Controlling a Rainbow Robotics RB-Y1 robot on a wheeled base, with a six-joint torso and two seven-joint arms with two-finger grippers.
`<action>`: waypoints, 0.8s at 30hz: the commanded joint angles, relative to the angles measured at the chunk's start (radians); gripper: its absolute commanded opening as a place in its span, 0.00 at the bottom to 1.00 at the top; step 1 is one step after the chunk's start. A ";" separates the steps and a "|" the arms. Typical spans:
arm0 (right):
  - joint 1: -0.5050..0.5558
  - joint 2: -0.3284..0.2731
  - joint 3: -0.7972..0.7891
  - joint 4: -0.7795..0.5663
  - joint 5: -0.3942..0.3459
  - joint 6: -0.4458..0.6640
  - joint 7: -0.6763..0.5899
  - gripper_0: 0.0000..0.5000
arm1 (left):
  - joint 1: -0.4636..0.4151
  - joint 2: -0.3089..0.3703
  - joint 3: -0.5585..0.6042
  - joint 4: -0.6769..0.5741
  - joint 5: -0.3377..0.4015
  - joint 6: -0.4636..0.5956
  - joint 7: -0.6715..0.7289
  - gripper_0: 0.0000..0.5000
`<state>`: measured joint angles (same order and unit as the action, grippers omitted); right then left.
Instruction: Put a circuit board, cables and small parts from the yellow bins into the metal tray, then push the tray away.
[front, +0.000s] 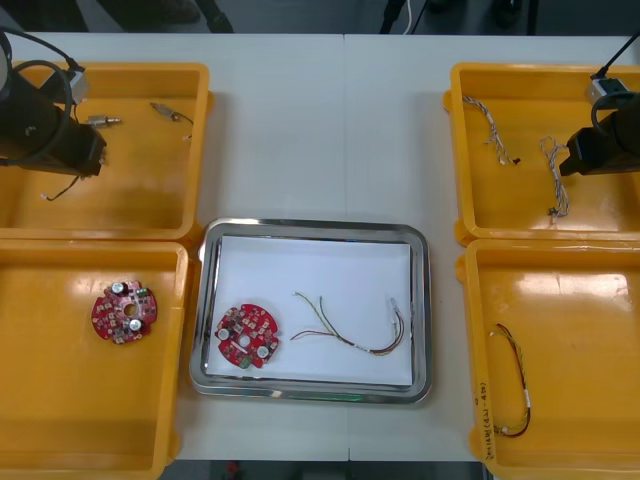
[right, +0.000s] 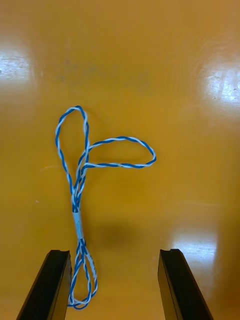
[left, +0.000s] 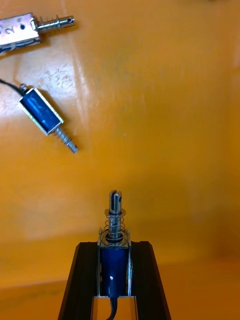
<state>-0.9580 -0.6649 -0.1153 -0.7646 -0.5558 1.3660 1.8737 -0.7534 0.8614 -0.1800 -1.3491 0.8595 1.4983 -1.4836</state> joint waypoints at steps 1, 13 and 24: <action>-0.068 -0.001 -0.001 0.028 0.010 -0.038 0.001 1.00 | 0.022 0.015 0.088 -0.093 -0.027 0.086 0.023 0.00; -0.076 0.041 -0.001 0.030 0.039 -0.078 -0.004 1.00 | 0.105 0.002 0.217 -0.344 -0.053 0.293 0.072 0.00; -0.062 0.076 -0.001 0.030 0.068 -0.082 -0.001 1.00 | 0.109 -0.094 0.226 -0.556 -0.062 0.422 0.241 0.00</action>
<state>-0.9808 -0.6038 -0.1153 -0.7220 -0.5002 1.2971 1.8735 -0.6497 0.8094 0.0180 -1.8324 0.8061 1.9075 -1.4408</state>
